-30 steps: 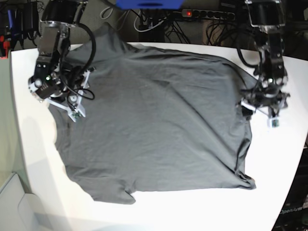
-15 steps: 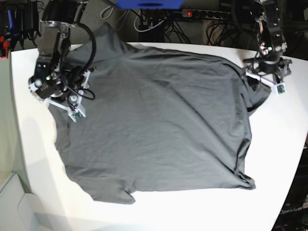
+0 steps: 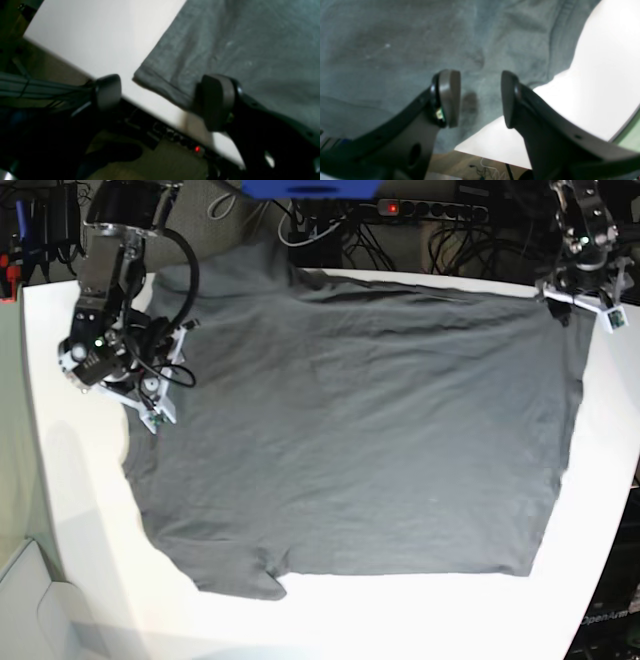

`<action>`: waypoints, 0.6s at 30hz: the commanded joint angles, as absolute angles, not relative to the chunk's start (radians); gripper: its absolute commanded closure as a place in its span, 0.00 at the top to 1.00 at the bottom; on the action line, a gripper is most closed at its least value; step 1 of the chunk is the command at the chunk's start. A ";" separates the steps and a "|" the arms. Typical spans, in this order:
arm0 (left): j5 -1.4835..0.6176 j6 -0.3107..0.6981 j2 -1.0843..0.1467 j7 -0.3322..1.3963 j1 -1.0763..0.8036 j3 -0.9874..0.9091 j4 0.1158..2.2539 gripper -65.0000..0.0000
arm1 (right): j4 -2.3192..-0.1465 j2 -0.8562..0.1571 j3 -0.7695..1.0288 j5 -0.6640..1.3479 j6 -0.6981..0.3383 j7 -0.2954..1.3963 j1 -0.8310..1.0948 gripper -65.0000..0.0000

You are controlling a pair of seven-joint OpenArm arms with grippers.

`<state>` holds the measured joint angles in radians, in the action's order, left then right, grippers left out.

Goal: Layout the t-shirt on the table in an organized manner, then fold the t-shirt properly
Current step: 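Stretch the shirt flat by pulling both grippers apart at the shoulders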

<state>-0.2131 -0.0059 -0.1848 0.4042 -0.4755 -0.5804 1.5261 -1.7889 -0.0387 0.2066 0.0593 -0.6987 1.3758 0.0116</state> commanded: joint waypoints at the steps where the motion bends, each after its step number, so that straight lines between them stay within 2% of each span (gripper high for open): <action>1: -0.197 -0.013 -0.186 0.444 -0.507 -0.582 1.538 0.73 | -1.807 -0.044 0.208 0.065 -0.698 1.366 -0.004 0.42; 13: -0.199 -0.016 -0.185 0.449 -0.529 -0.582 1.575 0.74 | -1.805 -0.036 0.202 0.065 -0.698 1.366 0.002 0.42; 18: -0.199 -0.016 -0.173 0.453 -0.549 -0.584 1.669 0.74 | -1.850 -0.041 0.200 0.065 -0.698 1.366 0.041 0.42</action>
